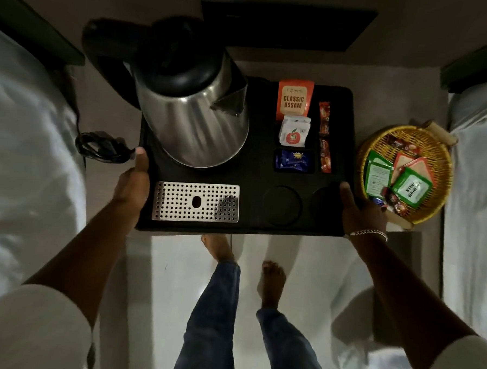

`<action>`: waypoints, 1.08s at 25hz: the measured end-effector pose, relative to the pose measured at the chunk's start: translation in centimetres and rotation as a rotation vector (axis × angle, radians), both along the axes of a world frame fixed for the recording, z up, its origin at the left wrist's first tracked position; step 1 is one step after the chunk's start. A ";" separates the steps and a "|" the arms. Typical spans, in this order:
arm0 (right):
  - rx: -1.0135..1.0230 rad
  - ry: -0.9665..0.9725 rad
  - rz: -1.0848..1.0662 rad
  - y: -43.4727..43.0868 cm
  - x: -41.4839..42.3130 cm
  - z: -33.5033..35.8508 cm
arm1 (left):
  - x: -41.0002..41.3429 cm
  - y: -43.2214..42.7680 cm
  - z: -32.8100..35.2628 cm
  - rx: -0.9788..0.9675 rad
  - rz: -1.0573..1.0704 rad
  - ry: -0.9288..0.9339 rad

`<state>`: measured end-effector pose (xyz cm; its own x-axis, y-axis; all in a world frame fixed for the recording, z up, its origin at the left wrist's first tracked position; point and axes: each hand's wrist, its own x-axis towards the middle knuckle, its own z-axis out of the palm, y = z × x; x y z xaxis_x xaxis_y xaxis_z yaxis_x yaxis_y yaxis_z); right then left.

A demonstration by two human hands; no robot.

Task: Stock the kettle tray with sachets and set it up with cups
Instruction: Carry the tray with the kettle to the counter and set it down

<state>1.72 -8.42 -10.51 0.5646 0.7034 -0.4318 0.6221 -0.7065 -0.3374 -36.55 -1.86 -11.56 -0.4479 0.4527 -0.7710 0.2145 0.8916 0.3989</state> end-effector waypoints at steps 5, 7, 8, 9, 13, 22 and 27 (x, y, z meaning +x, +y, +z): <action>0.094 0.107 -0.029 -0.8 0.6 2.4 | 0.4 -3.2 3.2 0.036 -0.006 0.079; 0.146 0.100 0.047 -2.1 0.7 4.8 | 0.0 -5.5 5.9 0.050 0.032 0.082; 0.178 0.094 0.082 -2.6 0.6 6.5 | -0.2 -7.0 7.6 0.071 0.052 0.092; 0.200 0.105 0.105 -3.2 0.6 8.4 | -0.5 -8.6 9.6 0.096 0.074 0.104; 0.228 0.190 0.210 -5.9 -0.2 15.7 | -1.2 -16.0 18.4 0.209 0.165 0.077; 0.197 0.302 0.536 -12.3 -2.3 30.4 | 0.3 -38.3 35.2 0.360 0.579 -0.037; 0.247 0.403 0.773 -16.4 -5.2 35.1 | 2.5 -51.5 39.2 0.472 0.853 -0.098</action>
<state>-3.44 -24.86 24.63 -0.2648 0.9226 -0.2807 0.6948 -0.0193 -0.7190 -34.06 -53.36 27.67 -0.7118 0.2776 -0.6452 -0.4813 0.4763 0.7359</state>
